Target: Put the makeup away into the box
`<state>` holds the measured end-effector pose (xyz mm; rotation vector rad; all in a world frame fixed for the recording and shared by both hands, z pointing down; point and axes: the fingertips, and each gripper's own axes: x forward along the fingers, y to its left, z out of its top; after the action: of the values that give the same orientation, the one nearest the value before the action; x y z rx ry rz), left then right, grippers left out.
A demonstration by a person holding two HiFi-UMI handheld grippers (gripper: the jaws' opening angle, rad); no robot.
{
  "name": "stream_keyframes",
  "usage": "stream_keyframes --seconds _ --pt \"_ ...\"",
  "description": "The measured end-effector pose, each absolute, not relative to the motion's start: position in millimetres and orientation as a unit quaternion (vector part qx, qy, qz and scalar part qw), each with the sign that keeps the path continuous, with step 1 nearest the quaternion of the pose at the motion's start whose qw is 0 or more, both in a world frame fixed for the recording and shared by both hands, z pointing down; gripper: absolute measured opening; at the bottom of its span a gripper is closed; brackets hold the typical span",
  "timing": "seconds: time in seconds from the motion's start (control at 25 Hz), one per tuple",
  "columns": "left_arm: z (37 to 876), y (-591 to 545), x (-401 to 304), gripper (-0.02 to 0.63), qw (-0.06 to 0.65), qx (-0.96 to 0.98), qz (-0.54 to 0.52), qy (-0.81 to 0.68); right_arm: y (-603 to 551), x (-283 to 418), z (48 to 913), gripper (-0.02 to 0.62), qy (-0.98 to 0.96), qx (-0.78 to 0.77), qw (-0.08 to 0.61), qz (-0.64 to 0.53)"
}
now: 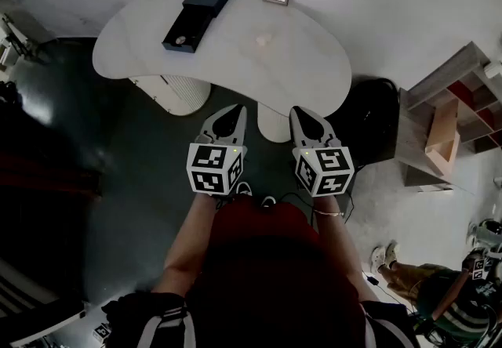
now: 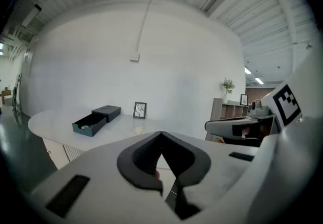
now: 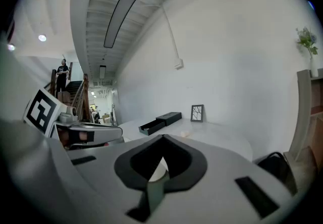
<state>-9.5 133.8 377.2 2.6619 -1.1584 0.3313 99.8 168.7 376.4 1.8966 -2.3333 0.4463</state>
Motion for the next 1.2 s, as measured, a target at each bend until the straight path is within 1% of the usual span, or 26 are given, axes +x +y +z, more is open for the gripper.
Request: stream_keyframes --seconds 0.56,0.84,1.2 --pt "375.8 144.8 16.9 0.023 0.097 0.905 0.126 -0.394 182.0 113.8 372.3 0.014 -0.768 0.624 0.038 0.137" --pt "371.4 139.8 19.3 0.025 0.094 0.904 0.127 -0.398 183.3 115.2 368.8 0.014 -0.771 0.621 0.033 0.139" --pt "385.9 117.0 28.4 0.035 0.106 0.905 0.140 -0.387 164.7 123.0 374.2 0.014 -0.768 0.623 0.034 0.147"
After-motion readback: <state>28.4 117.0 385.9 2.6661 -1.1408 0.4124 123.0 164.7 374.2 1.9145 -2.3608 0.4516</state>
